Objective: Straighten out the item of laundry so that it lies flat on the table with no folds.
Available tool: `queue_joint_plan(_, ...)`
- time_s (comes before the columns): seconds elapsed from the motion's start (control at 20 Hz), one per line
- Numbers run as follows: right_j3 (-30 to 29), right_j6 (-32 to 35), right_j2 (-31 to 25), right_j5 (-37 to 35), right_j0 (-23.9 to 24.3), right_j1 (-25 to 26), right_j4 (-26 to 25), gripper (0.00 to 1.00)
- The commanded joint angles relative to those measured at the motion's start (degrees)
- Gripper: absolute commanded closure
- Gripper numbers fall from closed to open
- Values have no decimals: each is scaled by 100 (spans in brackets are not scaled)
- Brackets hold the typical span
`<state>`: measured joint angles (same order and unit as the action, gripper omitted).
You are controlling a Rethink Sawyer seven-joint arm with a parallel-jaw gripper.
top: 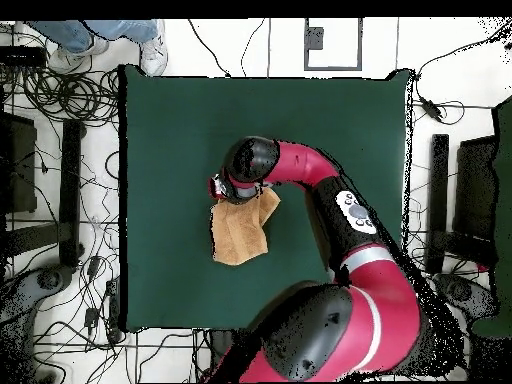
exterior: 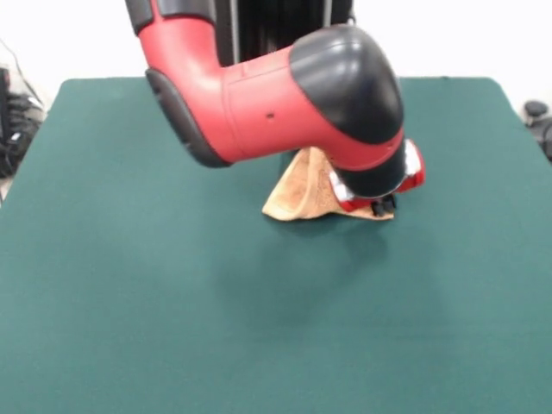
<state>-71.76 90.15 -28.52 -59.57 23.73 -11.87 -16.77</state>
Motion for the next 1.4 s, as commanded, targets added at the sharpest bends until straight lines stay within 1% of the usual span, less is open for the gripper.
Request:
queue_joint_plan(0.05, -393, 1658, 856, 1558, -985, -673, -752, 100)
queue_joint_plan(0.15, -307, 1743, 1061, 1789, -1144, -726, -846, 100)
queue_joint_plan(0.3, -194, 1642, 1151, 1838, -1219, -701, -717, 100)
queue_joint_plan(0.4, -17, 1570, 1341, 1860, -1375, -736, -809, 100)
queue_joint_plan(0.45, 158, 1560, 1484, 1837, -1481, -682, -887, 100)
queue_joint_plan(0.55, 385, 1541, 1680, 1738, -1578, -611, -888, 100)
queue_joint_plan(0.7, 450, 1445, 1831, 1785, -1617, -491, -816, 100)
queue_joint_plan(0.75, 369, 1383, 1825, 1785, -1584, -486, -754, 100)
queue_joint_plan(0.8, 411, 1324, 1819, 1745, -1576, -445, -703, 100)
queue_joint_plan(0.9, 402, 1262, 1749, 1484, -1514, -326, -452, 100)
queue_joint_plan(1.05, 421, 831, 1363, 872, -1191, -7, 20, 100)
queue_joint_plan(1.1, 428, 734, 1304, 750, -1136, 42, 107, 100)
queue_joint_plan(1.25, 331, 343, 1105, 225, -906, 101, 417, 100)
queue_joint_plan(1.4, 199, 109, 1047, -114, -753, 36, 597, 100)
